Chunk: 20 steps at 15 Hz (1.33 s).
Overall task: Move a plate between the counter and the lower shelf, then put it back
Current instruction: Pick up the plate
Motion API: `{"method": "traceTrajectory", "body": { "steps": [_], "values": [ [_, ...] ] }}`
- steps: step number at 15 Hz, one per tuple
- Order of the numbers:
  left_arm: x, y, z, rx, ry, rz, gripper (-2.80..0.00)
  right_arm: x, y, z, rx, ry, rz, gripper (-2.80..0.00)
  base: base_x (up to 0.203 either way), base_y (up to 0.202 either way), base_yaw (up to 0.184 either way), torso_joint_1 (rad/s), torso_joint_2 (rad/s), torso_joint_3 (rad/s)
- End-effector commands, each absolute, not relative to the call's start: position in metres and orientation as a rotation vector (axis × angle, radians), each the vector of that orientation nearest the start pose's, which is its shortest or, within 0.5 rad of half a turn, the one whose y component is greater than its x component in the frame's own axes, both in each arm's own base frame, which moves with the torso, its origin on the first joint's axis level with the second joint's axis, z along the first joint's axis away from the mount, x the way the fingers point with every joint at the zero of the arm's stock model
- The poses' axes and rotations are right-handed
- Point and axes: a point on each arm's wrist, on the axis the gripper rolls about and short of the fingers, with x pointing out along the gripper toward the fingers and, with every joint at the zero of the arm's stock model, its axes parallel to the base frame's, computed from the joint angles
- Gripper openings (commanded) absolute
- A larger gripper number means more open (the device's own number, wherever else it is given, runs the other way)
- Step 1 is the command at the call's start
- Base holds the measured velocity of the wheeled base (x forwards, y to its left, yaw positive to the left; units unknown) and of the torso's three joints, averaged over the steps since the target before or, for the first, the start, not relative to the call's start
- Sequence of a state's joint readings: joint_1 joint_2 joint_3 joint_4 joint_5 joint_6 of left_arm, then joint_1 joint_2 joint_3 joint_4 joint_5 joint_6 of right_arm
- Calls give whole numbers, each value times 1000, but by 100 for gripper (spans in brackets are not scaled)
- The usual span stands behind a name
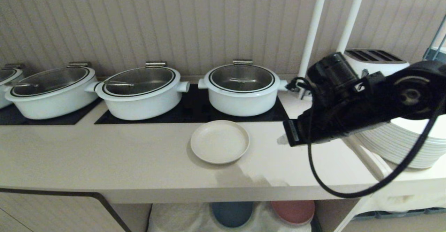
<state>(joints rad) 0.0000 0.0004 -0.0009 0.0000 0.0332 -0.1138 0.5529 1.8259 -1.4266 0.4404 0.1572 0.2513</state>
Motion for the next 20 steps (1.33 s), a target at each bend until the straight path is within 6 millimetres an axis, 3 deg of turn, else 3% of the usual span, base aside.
{"method": "traceTrajectory", "body": {
  "steps": [1,4,8,11,18,19,20],
  "values": [
    [-23,1,75,-115,-2,34,-280,307,213,198,29,968,579,-280,0,0,0,0,0,0],
    [-23,1,76,-115,-3,34,-280,323,238,200,-17,992,563,-280,0,0,0,0,0,0],
    [-23,1,76,-115,-3,34,-280,326,271,170,-145,1047,549,-280,0,0,0,0,0,0],
    [-23,1,75,-115,-2,34,-280,330,277,154,-162,1075,544,-280,0,0,0,0,0,0],
    [-23,1,76,-115,-3,34,-280,331,277,155,-148,1065,544,-280,0,0,0,0,0,0],
    [-23,1,76,-115,-2,34,-280,331,277,155,-139,1065,540,-193,0,0,0,0,0,0],
    [-23,1,76,-115,-2,34,-280,332,278,156,-125,1063,532,0,0,0,0,0,0,0]
  ]
}}
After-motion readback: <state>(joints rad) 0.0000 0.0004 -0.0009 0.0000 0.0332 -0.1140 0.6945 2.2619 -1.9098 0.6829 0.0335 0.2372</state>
